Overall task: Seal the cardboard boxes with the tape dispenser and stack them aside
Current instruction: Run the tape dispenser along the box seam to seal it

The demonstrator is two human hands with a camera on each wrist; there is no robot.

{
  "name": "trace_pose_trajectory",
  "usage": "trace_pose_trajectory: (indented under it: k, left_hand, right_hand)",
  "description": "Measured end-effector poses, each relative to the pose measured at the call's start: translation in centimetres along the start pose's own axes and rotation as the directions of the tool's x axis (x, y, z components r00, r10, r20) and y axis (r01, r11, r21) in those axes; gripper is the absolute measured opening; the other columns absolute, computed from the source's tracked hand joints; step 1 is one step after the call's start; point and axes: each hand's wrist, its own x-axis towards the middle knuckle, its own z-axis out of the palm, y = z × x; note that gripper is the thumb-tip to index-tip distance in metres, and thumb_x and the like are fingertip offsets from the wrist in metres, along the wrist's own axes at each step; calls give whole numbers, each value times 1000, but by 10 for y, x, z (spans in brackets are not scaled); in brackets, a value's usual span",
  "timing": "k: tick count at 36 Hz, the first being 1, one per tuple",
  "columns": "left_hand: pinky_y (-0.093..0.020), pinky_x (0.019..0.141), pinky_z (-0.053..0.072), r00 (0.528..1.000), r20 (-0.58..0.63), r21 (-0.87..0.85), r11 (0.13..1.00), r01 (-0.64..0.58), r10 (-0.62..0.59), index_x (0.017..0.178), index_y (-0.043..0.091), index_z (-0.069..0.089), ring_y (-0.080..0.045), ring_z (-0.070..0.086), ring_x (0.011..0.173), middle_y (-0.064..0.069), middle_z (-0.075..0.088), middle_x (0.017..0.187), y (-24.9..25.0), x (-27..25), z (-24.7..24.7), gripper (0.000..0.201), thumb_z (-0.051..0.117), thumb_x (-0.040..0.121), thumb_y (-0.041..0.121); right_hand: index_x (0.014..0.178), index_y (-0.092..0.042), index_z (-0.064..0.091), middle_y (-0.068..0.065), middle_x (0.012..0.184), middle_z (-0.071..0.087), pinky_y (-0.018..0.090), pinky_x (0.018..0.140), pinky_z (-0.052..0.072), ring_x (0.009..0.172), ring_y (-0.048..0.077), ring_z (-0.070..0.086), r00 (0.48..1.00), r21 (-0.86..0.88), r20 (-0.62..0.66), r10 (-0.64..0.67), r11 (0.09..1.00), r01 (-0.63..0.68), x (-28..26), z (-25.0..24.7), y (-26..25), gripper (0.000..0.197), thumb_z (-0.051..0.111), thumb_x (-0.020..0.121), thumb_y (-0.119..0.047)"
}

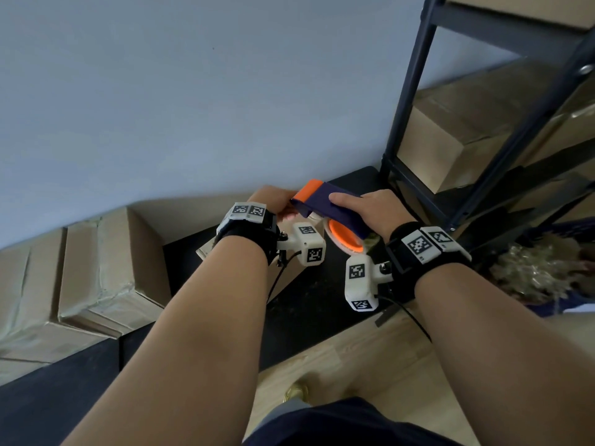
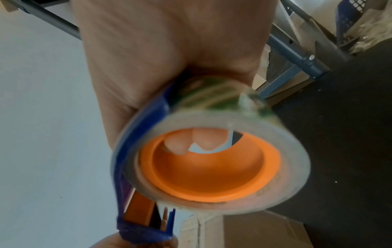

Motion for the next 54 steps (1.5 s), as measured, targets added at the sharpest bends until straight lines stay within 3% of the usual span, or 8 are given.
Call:
trace_pose_trajectory:
  k: [15, 24, 31, 35, 37, 40, 43, 54]
  left_hand:
    - [-30, 66, 46, 954, -293, 211, 977, 5, 59, 52, 12, 57, -23, 53, 55, 5, 51, 35, 1, 23, -14, 28, 61, 79, 19]
    - [-22, 58, 47, 988, -92, 208, 973, -99, 120, 70, 7, 63, -16, 54, 57, -5, 59, 63, 8, 17, -19, 23, 63, 90, 20]
    - [-32, 69, 45, 965, -215, 337, 939, -72, 151, 59, 8, 59, -25, 54, 69, -11, 58, 63, 11, 28, -22, 25, 62, 84, 10]
    - [-28, 67, 44, 953, -242, 427, 902, -63, 182, 86, 4, 68, -30, 65, 90, -17, 67, 96, 13, 32, -22, 15, 57, 90, 15]
    - [-25, 63, 44, 948, -257, 419, 905, -68, 190, 75, 17, 59, -30, 63, 102, -13, 66, 100, 12, 38, -23, 19, 56, 93, 16]
    - [-26, 64, 46, 941, -274, 505, 862, -35, 199, 69, 16, 53, -29, 61, 91, -8, 61, 86, 13, 48, -24, 24, 53, 92, 14]
    - [-31, 75, 47, 926, -288, 590, 807, -29, 245, 83, 12, 62, -31, 64, 99, -15, 69, 102, 16, 55, -24, 12, 53, 91, 13]
    - [-27, 65, 41, 951, -201, 759, 652, -1, 236, 82, 10, 65, -26, 58, 80, -7, 60, 82, 7, 79, -36, 14, 55, 90, 16]
  right_hand:
    - [63, -11, 63, 3, 53, 59, 15, 37, 38, 36, 7, 51, 1000, -83, -2, 26, 996, -26, -8, -22, 19, 41, 75, 79, -46]
    - [65, -9, 63, 2, 52, 58, 12, 33, 34, 32, 3, 50, 997, -69, -40, 71, 995, -74, -6, -18, 26, 41, 75, 79, -46]
    - [76, -6, 67, 5, 61, 63, 13, 37, 39, 47, 11, 57, 996, -37, -27, 80, 996, -81, -2, -11, 24, 41, 74, 80, -47]
    - [71, -9, 67, 4, 60, 63, 16, 43, 41, 49, 10, 57, 998, -78, -48, 50, 996, -54, 5, -8, 20, 40, 74, 80, -48]
    - [69, -10, 67, 3, 60, 62, 20, 52, 42, 53, 12, 57, 997, -121, -66, 33, 992, -41, 9, -8, 19, 41, 73, 79, -49]
    - [64, -11, 65, 2, 57, 61, 21, 54, 40, 52, 12, 55, 995, -137, -90, 32, 990, -44, 14, -5, 19, 42, 74, 78, -49]
    - [64, -6, 66, 6, 59, 62, 24, 56, 40, 53, 15, 55, 994, -165, -111, 16, 986, -34, 20, 1, 15, 47, 74, 77, -50]
    - [86, 3, 71, 19, 82, 71, 37, 71, 53, 79, 31, 70, 991, -203, -119, 68, 975, -92, 41, 23, 15, 58, 73, 74, -53]
